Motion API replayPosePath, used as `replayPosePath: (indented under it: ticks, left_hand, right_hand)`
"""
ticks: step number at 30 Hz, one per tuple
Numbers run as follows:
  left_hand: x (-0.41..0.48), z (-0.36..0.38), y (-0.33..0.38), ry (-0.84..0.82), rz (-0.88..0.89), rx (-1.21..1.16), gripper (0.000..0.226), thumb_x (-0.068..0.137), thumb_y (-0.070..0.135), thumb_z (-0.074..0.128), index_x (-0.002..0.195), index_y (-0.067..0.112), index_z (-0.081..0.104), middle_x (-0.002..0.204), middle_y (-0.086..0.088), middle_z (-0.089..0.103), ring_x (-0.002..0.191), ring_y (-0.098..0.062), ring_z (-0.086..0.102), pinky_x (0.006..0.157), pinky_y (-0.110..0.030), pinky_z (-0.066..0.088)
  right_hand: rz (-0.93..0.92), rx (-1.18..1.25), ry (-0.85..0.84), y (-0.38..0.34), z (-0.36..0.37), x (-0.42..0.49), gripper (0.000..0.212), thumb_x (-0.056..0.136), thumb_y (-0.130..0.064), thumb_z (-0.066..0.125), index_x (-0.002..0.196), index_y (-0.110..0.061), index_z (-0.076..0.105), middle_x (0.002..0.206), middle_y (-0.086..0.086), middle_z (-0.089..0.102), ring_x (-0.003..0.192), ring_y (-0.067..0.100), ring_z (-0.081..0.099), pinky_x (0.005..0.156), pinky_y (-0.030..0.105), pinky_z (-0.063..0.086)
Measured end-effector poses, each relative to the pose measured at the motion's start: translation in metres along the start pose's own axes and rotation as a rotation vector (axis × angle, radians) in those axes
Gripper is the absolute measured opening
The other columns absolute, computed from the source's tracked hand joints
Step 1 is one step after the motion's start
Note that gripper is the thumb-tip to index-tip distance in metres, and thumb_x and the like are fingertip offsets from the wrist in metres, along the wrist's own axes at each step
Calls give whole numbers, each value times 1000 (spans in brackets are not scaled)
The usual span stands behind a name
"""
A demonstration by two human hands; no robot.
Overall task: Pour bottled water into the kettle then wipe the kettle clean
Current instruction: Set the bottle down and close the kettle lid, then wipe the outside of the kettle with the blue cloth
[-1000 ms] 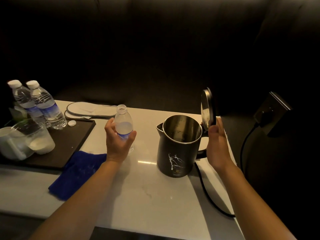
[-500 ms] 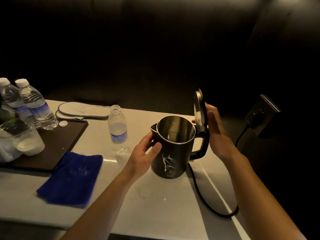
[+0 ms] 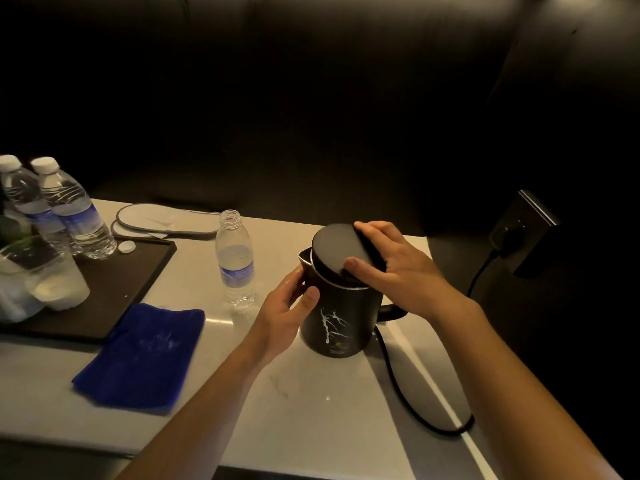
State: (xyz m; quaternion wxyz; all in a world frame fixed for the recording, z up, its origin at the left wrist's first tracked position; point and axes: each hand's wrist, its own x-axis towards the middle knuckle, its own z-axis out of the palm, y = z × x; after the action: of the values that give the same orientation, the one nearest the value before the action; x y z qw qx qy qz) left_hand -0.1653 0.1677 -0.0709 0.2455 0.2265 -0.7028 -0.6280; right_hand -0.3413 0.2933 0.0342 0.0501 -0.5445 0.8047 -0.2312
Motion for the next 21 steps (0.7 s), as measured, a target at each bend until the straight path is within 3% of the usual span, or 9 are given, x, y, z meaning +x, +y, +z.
replayPosePath:
  ticks: [8,11,14,17,21]
  left_hand:
    - [-6,-1,3,18,-9,32,69,91,63,52,153,37,34,153,13,49,141,-13,46,112,-37,44]
    - [-24,-12,1,161,-27,214,62,94,61,49,151,43,33,155,21,38,139,-6,38,111,-33,37]
    - [-49,-43,-7,319,-19,369,55,96,51,52,146,31,44,144,15,49,129,-6,45,105,-29,41]
    - [-64,-92,-25,434,-17,729,52,98,53,50,138,20,54,142,-1,58,126,-17,54,105,-42,47]
    - [-76,-150,-45,329,-270,1239,61,98,61,33,150,30,38,161,-7,37,147,-31,31,114,-55,30]
  right_hand:
    - [13,-85,28,1,5,-1,86,78,-84,38,149,-38,27,149,-17,31,122,15,47,84,33,53]
    - [32,-79,3,1,5,1,88,77,-86,38,150,-38,25,150,-17,30,121,16,47,87,37,52]
    - [64,-78,-10,2,6,4,94,72,-90,37,150,-39,24,151,-15,31,123,20,48,89,40,51]
    - [103,-41,-34,3,10,9,103,66,-94,36,150,-37,23,151,-9,35,125,22,47,88,42,49]
    - [151,36,-42,0,16,13,112,58,-97,38,150,-35,23,149,-2,40,124,26,48,90,46,50]
